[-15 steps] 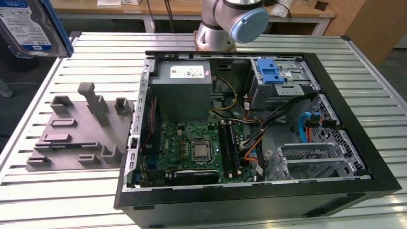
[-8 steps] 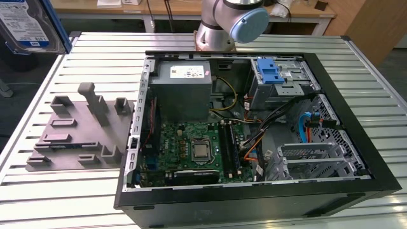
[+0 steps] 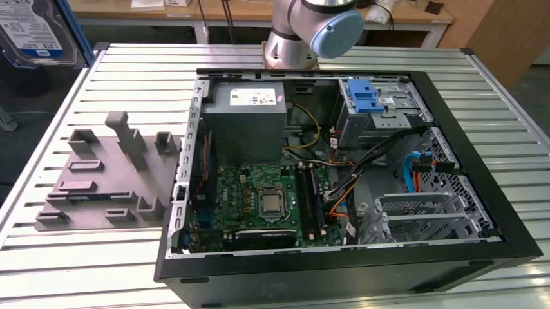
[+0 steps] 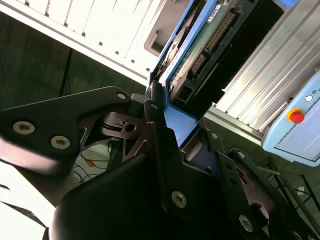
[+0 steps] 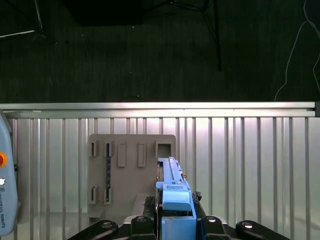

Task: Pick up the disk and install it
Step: 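Pick up the disk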

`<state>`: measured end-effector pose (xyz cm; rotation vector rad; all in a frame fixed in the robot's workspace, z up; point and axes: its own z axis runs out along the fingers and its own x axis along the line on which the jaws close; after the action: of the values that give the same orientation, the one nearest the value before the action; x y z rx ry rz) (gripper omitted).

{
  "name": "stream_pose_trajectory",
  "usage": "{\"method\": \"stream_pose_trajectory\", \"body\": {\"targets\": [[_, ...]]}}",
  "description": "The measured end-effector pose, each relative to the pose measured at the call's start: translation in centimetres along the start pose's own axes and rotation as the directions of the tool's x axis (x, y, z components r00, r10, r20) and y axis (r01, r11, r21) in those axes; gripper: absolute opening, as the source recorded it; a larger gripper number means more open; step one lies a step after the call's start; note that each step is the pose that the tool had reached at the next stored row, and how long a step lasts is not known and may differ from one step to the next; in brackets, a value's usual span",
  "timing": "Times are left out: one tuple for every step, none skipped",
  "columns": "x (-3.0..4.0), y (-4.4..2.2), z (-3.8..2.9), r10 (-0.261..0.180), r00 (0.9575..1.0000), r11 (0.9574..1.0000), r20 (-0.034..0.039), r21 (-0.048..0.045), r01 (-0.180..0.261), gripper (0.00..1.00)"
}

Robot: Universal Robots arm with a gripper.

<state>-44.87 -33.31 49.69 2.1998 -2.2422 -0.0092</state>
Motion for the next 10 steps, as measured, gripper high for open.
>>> {"method": "stream_pose_trajectory", "body": {"targets": [[0.00,0.00,-0.04,0.000,1.0000,1.0000,0.0001,0.0001,0.000,0.36],[0.00,0.00,-0.04,0.000,1.0000,1.0000,0.0000,0.0000,0.000,0.36],[0.00,0.00,-0.03,0.000,1.0000,1.0000,0.0001,0.0002,0.000,0.36],[0.00,0.00,-0.04,0.000,1.0000,1.0000,0.0002,0.0001,0.000,0.36],[0.00,0.00,-0.04,0.000,1.0000,1.0000,0.0001,0.0001,0.000,0.36],[0.00,0.00,-0.04,0.000,1.0000,1.0000,0.0001,0.0000,0.000,0.36],[0.00,0.00,-0.04,0.000,1.0000,1.0000,0.0001,0.0000,0.000,0.36],[0.02,-0.06,-0.04,0.000,1.0000,1.0000,0.0002,0.0002,0.000,0.36],[0.03,-0.14,-0.04,0.000,1.0000,1.0000,0.0002,0.0001,0.000,0.36],[0.04,-0.20,-0.04,0.000,1.0000,1.0000,0.0001,0.0001,0.000,0.36]]}}
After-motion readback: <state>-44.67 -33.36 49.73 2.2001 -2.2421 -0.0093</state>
